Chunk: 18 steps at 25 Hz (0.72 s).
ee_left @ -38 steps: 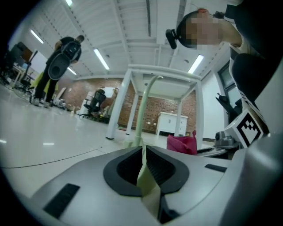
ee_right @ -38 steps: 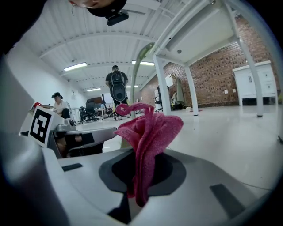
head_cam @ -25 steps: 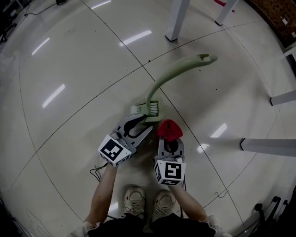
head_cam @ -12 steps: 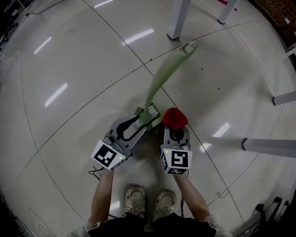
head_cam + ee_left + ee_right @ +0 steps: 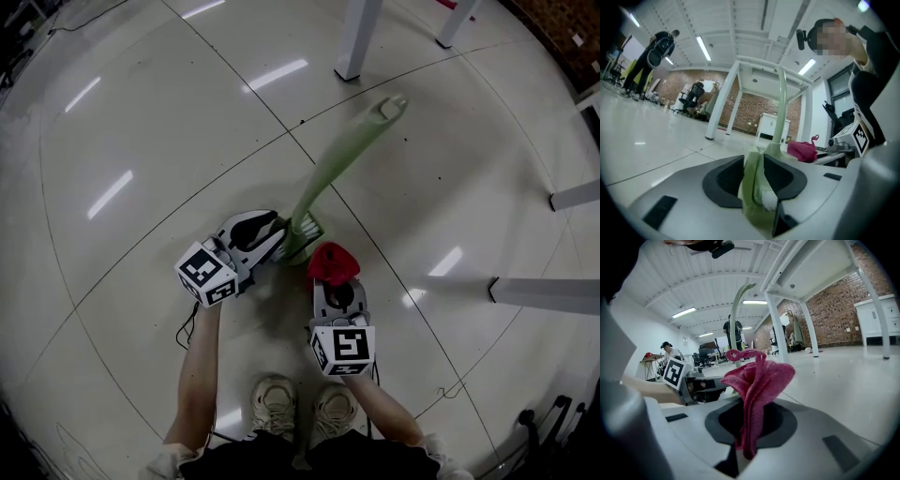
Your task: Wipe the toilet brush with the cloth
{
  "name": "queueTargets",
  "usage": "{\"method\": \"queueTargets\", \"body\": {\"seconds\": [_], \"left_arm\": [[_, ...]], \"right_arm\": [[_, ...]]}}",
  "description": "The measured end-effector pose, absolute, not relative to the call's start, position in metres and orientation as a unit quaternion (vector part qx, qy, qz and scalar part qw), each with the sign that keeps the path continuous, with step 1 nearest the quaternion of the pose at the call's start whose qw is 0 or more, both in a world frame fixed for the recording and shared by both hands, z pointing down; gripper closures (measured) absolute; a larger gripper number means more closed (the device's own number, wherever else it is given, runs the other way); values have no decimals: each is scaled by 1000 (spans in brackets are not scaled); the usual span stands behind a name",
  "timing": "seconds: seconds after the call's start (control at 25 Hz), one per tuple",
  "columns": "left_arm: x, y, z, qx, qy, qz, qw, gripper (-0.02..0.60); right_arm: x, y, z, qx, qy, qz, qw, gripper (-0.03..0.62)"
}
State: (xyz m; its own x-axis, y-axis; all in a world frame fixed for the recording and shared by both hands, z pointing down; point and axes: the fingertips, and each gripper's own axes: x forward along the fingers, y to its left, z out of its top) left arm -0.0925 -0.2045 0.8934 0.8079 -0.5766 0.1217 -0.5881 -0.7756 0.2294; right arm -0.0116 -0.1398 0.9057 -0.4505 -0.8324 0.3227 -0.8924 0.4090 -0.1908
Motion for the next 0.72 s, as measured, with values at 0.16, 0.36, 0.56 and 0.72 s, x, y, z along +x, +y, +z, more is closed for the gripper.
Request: {"method": "queueTargets", "body": {"seconds": [0.16, 0.36, 0.56, 0.72], "left_arm": [[-86, -197, 893, 948, -287, 29, 133, 454], [-83, -182, 893, 953, -273, 41, 126, 454], [-71, -162, 894, 953, -268, 22, 141, 454], [-81, -168, 888, 940, -315, 2, 131, 454]], "right_arm": [[-4, -155, 906, 518, -836, 156, 93, 562], [13, -189, 907, 491, -855, 136, 95, 562], [23, -213, 902, 482, -864, 103, 104, 563], [22, -206, 898, 486, -862, 100, 99, 563]]}}
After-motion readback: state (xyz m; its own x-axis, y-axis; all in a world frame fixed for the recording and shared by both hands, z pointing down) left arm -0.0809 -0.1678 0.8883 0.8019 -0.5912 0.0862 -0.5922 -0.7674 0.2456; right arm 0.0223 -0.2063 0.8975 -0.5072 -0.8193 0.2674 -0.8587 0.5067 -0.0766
